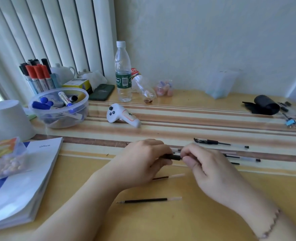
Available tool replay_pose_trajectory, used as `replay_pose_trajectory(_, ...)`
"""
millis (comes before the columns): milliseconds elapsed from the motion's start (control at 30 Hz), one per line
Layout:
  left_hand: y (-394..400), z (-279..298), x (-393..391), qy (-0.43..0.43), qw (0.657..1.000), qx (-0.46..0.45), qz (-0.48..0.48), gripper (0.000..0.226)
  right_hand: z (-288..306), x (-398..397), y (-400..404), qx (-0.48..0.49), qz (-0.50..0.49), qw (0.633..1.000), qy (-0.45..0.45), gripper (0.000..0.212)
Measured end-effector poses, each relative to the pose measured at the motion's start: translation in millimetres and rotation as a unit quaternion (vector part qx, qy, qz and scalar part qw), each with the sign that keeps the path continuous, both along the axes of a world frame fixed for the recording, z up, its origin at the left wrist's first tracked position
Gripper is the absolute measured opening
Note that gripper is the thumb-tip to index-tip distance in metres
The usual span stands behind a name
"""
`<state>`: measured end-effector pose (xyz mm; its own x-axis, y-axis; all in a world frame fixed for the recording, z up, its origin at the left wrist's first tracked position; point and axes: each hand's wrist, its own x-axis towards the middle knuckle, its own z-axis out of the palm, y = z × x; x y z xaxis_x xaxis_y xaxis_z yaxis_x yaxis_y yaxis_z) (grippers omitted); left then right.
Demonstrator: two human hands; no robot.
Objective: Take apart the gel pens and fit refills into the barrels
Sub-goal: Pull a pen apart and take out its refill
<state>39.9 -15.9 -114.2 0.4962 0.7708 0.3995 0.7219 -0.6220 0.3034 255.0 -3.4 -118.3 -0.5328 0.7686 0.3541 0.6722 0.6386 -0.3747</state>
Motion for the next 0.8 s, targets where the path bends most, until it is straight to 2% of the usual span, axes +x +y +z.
replay_pose_trajectory(133,-6,0,8,0.076,0.997,0.033,0.012,0.018,-4,-4,-1,-0.005,0.023,1.000,-0.013,0.030)
replay_pose_trajectory(300,-7,-1,9,0.093,0.995,0.024,0.015,0.021,-4,-3,4,-0.013,0.031,0.999,-0.010,0.034)
replay_pose_trajectory(600,-1,-3,-4,0.024,0.998,-0.013,0.053,0.034,0,-1,3,0.016,0.014,1.000,0.001,0.034)
replay_pose_trajectory(800,0,0,-7,-0.008,0.997,-0.014,0.070,0.023,1,8,7,-0.014,-0.026,0.999,0.017,0.039)
